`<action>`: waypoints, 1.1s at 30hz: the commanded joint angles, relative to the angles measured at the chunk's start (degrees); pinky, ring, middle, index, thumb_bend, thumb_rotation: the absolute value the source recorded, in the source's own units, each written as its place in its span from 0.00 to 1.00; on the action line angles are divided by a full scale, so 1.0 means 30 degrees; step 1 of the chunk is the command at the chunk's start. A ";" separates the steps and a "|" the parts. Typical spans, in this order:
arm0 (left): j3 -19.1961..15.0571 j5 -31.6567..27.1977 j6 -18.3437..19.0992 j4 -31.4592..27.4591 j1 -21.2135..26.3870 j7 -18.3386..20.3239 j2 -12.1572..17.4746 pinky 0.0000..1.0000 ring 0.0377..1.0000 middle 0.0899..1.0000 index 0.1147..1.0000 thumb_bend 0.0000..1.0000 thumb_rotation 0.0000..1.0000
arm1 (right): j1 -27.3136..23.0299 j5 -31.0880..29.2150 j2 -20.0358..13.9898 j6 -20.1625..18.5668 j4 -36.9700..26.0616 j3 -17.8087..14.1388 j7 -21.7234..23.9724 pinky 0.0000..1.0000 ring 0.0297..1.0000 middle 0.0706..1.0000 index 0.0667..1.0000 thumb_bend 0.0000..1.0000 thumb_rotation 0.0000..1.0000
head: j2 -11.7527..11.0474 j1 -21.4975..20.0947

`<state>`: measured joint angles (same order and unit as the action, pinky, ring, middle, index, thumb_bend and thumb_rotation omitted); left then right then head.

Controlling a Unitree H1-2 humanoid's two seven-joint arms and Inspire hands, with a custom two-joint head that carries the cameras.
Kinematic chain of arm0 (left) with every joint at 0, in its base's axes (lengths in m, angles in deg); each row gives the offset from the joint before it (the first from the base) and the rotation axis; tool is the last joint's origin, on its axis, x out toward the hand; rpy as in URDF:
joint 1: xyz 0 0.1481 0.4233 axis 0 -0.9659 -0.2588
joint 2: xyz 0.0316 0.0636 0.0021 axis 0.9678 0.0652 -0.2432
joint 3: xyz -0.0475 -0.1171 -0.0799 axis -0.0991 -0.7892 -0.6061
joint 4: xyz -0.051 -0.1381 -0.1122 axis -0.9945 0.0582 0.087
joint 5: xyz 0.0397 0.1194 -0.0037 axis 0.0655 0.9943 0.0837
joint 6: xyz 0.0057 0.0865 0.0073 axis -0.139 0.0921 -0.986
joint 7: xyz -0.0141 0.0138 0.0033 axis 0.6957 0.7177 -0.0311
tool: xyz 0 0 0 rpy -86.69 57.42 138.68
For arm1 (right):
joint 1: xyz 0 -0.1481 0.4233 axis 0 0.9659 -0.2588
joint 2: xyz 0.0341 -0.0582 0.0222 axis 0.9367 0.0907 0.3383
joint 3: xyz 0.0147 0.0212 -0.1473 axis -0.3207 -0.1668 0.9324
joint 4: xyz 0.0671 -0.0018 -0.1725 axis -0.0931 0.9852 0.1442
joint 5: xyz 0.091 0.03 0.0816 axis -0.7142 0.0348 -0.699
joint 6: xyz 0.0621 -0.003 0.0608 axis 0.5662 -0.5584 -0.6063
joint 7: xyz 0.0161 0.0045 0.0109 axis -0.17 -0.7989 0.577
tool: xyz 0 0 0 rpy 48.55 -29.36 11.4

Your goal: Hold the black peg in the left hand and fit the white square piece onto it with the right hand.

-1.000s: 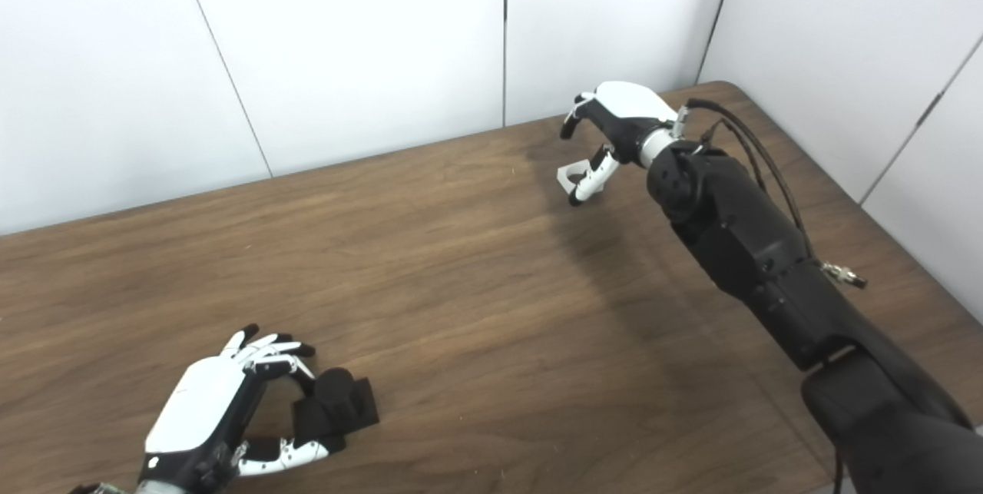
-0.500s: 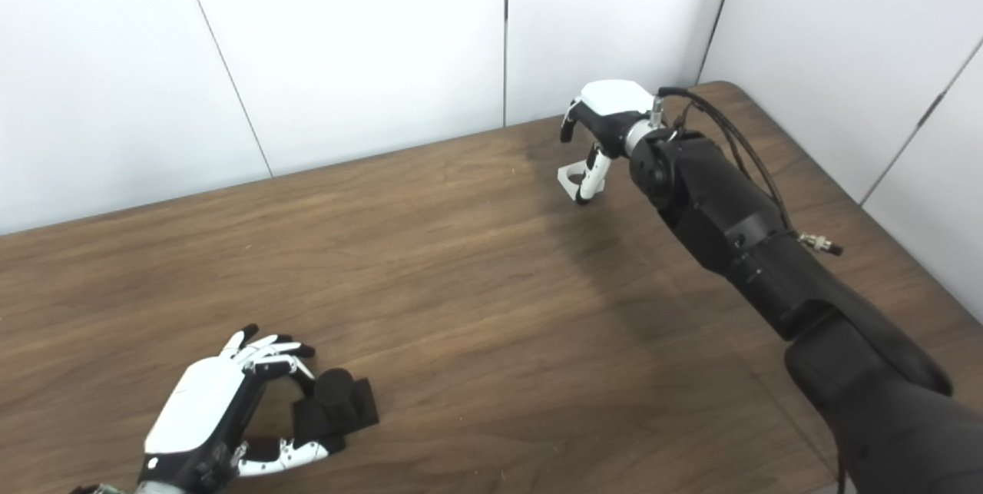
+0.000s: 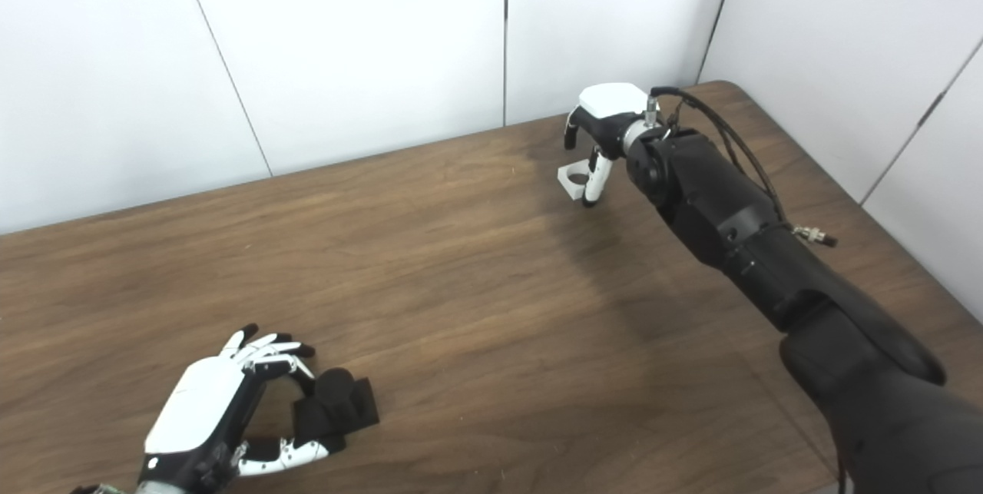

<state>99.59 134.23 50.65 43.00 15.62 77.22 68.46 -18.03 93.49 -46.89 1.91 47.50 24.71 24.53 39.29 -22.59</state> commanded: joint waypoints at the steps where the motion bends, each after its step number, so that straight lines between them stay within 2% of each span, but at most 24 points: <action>1: 0.0041 0.0310 0.0302 -0.0038 -0.0302 0.0627 0.0258 1.00 0.87 0.74 0.42 0.52 0.05 | -0.1060 0.0367 -0.0348 0.0095 -0.0264 -0.0111 -0.0067 1.00 0.99 0.91 0.63 0.88 0.13 | 0.0019 0.0012; 11: 0.0013 0.0372 0.0436 -0.0154 -0.0293 0.0725 0.0221 1.00 0.87 0.74 0.42 0.52 0.05 | -0.0850 0.0424 -0.0352 0.0071 -0.0207 -0.0197 -0.0041 1.00 0.99 0.90 0.62 0.87 0.13 | 0.0072 -0.0009; 18: 0.0015 0.0490 0.0529 -0.0326 -0.0331 0.0894 0.0212 1.00 0.87 0.74 0.42 0.52 0.05 | -0.0759 0.0305 -0.0341 0.0111 -0.0219 -0.0186 0.0327 1.00 0.98 0.88 0.56 0.84 0.12 | 0.0170 0.0065; 19: 0.0001 0.0499 0.0562 -0.0342 -0.0343 0.0929 0.0191 1.00 0.87 0.74 0.42 0.52 0.05 | -0.0739 0.0257 -0.0335 0.0140 -0.0228 -0.0220 0.0335 1.00 0.98 0.87 0.51 0.69 0.13 | 0.0175 0.0053; 20: -0.0020 0.0482 0.0538 -0.0345 -0.0354 0.0917 0.0182 1.00 0.87 0.74 0.42 0.52 0.05 | -0.0731 0.0235 -0.0321 0.0168 -0.0176 -0.0227 0.0320 1.00 0.98 0.87 0.48 0.59 0.14 | 0.0175 0.0053; 21: -0.0032 0.0485 0.0507 -0.0348 -0.0360 0.0909 0.0180 1.00 0.87 0.74 0.42 0.52 0.05 | -0.0734 0.0241 -0.0319 0.0186 -0.0126 -0.0212 0.0329 1.00 0.97 0.87 0.47 0.56 0.14 | 0.0182 0.0038; 24: -0.0073 0.0486 0.0526 -0.0393 -0.0379 0.0958 0.0139 1.00 0.87 0.74 0.42 0.52 0.05 | -0.0694 0.0180 -0.0323 0.0278 -0.0058 -0.0225 0.0341 1.00 0.97 0.87 0.45 0.53 0.14 | 0.0219 0.0016; 33: -0.0160 0.0534 0.0690 -0.0446 -0.0388 0.1071 0.0020 1.00 0.87 0.74 0.42 0.52 0.05 | -0.0558 0.0014 -0.0432 0.0879 0.0061 -0.0304 0.0141 0.96 0.95 0.82 0.45 0.52 0.13 | 0.0296 -0.0027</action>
<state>99.01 134.79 51.55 42.23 15.45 78.64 67.88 -17.90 93.78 -46.85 3.42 48.06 24.62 25.83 40.17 -22.59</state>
